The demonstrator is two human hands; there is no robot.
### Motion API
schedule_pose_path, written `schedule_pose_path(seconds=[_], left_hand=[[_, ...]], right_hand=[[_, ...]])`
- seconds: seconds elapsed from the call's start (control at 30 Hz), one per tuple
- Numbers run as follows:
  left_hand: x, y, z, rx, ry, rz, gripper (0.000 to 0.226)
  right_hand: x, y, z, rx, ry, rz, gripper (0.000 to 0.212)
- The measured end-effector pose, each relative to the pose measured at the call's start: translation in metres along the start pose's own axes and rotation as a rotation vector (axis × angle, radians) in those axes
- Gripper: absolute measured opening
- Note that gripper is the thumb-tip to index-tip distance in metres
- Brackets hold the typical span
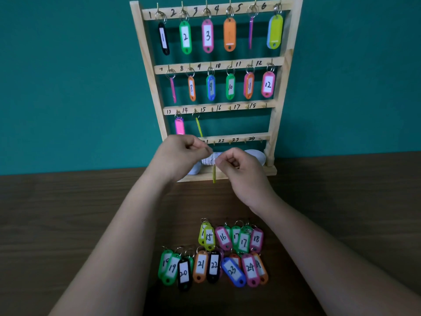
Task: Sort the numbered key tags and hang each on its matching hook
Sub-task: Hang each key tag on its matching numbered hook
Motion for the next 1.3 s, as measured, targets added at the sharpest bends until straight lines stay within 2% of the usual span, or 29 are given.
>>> schedule_pose_path(seconds=[0.2, 0.37, 0.47, 0.57, 0.73, 1.03, 1.3], left_hand=[[-0.007, -0.001, -0.001, 0.053, 0.175, -0.012, 0.006], [-0.005, -0.005, 0.0, 0.056, 0.139, -0.034, 0.006], [-0.001, -0.005, 0.004, -0.015, 0.061, -0.04, 0.005], [0.004, -0.006, 0.009, -0.093, -0.088, -0.075, 0.007], [0.013, -0.015, 0.011, -0.219, -0.297, -0.121, 0.01], [0.022, -0.022, 0.005, -0.314, -0.405, -0.096, 0.012], [0.027, -0.015, 0.004, -0.259, -0.387, -0.041, 0.013]], right_hand=[[-0.001, 0.002, 0.003, 0.03, -0.065, 0.027, 0.008], [-0.001, 0.005, 0.003, 0.045, -0.088, 0.028, 0.011], [-0.001, 0.004, 0.004, 0.084, -0.106, -0.006, 0.016], [-0.001, 0.002, 0.002, 0.073, -0.074, -0.031, 0.018], [-0.001, -0.001, -0.004, 0.044, -0.015, -0.051, 0.01], [-0.001, 0.0, -0.005, 0.06, -0.004, -0.032, 0.006], [-0.004, 0.002, -0.005, 0.03, 0.022, -0.013, 0.006]])
Point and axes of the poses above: each hand's wrist, its own x-axis towards the middle knuckle, its own z-axis out of the back of the hand, y = z × x, the point moved 1 cm from there along x, towards the middle knuckle, and after that the axes turned 9 degrees about -x, right-handed, at the moved point
